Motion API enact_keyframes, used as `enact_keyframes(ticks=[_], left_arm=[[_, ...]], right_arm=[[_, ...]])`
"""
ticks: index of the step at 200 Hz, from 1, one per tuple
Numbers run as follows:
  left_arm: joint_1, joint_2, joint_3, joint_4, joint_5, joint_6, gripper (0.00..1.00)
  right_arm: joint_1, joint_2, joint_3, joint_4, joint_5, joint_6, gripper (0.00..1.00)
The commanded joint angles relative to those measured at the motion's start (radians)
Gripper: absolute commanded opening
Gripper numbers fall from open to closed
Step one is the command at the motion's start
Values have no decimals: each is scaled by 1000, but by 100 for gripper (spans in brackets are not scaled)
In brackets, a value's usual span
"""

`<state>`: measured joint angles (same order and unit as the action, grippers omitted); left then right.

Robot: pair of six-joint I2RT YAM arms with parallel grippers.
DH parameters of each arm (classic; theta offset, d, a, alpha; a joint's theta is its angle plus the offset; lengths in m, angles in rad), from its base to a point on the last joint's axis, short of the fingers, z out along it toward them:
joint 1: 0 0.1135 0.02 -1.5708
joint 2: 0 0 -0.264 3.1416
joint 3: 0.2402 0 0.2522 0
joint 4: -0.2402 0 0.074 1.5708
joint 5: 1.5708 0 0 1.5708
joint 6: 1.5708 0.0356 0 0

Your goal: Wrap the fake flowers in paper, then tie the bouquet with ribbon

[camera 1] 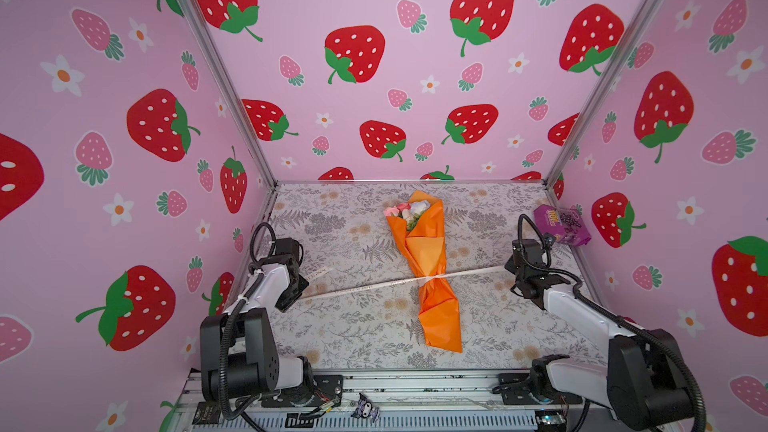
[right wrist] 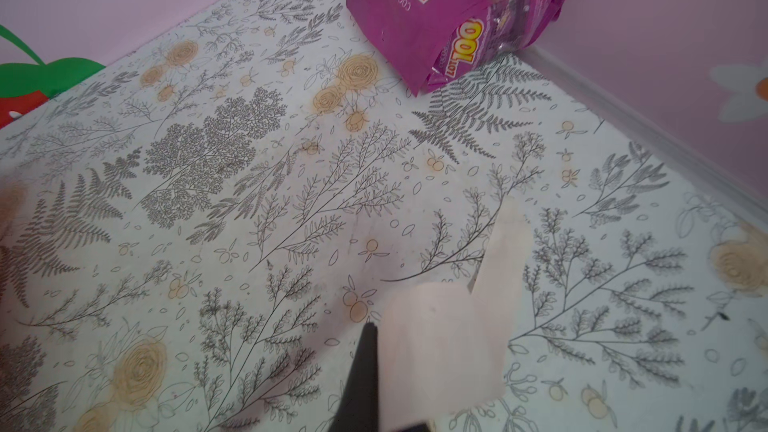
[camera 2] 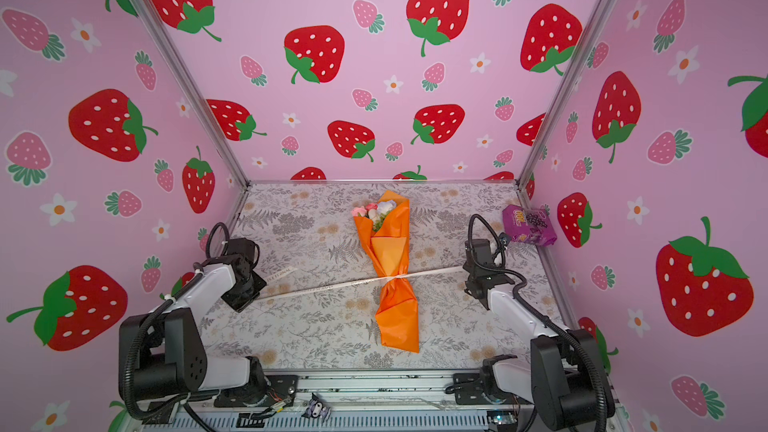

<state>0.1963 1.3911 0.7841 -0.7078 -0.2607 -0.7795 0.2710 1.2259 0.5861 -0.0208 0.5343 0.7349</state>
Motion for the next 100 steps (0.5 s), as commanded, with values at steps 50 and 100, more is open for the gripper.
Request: enact_keyframes(ticks=[50, 100], left_arm=[[86, 96, 47, -51, -191, -5, 0], [21, 104, 91, -150, -357, -42, 0]], right_arm=[[-162, 36, 98, -15, 95, -168, 0], [-253, 74, 142, 2, 121, -243, 0]])
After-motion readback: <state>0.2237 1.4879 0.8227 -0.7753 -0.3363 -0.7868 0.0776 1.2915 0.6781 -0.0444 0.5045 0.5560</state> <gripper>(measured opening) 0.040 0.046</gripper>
